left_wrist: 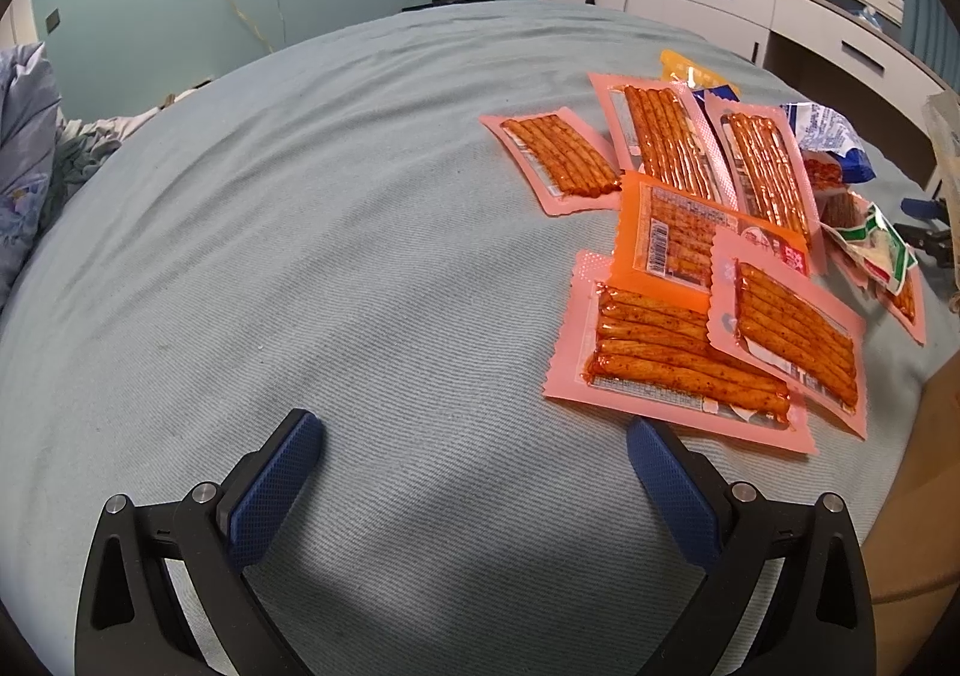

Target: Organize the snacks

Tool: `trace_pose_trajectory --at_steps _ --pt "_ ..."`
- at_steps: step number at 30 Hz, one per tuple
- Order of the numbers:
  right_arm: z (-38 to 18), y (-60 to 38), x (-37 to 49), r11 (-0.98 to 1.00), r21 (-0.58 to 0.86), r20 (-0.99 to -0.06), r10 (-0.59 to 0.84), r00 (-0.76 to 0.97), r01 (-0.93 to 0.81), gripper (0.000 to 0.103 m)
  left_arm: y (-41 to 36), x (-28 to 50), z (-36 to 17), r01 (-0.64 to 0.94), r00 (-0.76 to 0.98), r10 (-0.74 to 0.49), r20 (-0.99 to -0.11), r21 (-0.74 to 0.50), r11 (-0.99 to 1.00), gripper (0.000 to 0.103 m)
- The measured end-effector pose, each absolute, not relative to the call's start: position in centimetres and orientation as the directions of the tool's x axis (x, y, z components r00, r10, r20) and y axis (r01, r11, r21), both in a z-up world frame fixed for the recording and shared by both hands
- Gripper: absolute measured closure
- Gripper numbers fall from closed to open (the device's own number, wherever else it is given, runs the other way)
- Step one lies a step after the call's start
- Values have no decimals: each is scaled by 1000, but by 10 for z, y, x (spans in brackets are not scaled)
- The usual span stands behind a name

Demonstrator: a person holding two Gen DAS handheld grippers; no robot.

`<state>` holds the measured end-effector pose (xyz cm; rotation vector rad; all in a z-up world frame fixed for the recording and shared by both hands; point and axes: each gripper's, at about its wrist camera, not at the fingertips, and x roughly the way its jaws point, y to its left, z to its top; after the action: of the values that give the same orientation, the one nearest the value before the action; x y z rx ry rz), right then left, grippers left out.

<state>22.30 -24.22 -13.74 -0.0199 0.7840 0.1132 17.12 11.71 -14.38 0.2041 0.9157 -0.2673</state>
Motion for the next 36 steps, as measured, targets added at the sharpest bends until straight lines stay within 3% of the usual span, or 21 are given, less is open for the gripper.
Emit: trace_pose_trajectory --at_steps 7,10,14,17,21,23,27,29,36 --pt "-134 -241 232 993 26 -729 100 678 -119 0 114 195 -134 290 466 -126 -876 17 957 0" --pt "-124 -240 233 993 18 -782 88 618 -119 0 108 201 -122 245 451 -7 -892 116 963 0" --pt "-94 -239 225 993 53 -818 104 566 -105 0 105 191 -78 173 542 73 -837 196 965 0" --pt "-52 -231 198 995 14 -766 76 638 -101 0 93 178 -37 96 601 163 -782 273 957 0" --pt "-11 -219 153 997 -30 -684 30 729 -70 0 67 141 3 -106 633 394 -666 430 896 0" --pt "5 -213 120 998 -9 -638 47 769 -68 0 54 120 14 -76 652 355 -670 408 910 0" --pt "19 -210 77 993 107 -561 106 821 -55 0 29 85 34 114 696 88 -713 230 966 0" --pt "17 -202 63 988 136 -542 134 830 -70 0 26 69 42 143 712 50 -701 215 966 0" --pt "10 -173 64 989 -20 -597 107 795 -147 0 16 53 43 163 762 31 -646 238 958 0"
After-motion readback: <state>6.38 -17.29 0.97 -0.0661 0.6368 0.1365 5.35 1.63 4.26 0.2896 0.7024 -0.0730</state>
